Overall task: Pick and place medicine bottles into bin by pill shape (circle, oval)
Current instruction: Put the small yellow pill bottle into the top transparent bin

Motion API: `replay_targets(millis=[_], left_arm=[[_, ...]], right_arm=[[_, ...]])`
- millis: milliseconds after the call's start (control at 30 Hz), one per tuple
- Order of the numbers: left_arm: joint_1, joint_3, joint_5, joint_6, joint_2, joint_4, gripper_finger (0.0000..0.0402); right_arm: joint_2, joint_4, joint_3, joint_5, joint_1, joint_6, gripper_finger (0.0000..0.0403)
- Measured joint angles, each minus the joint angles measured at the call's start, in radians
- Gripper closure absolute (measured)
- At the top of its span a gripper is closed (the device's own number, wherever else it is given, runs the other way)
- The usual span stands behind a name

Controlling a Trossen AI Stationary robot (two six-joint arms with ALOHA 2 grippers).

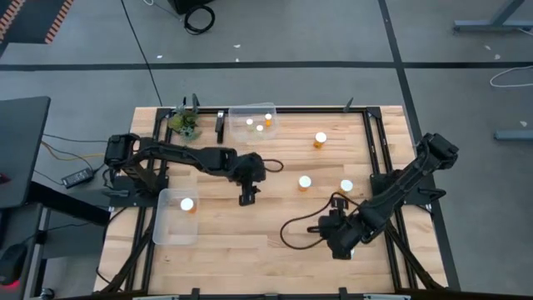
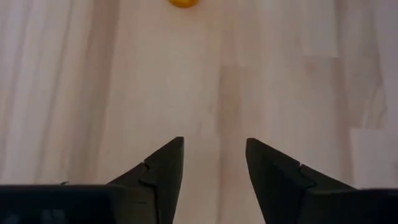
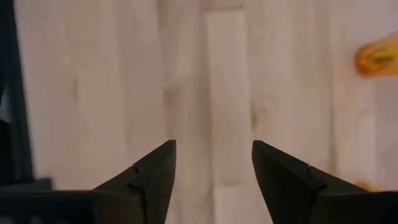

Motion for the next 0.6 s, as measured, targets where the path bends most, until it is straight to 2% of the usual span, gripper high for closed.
replay_targets(millis=[267,600], left_arm=[[-0.095,0.0,-0.004,-0.087,0.0,0.02,0.0211],[-0.165,0.0,-0.004,-0.156,0.0,0.095,0.0229]], right_arm=[[0.043,-0.03,0.017,-0.066,0.094,0.168,0.0169],[0.044,-0.059,0.045,-0.061,0.158,0.341,0.0171]])
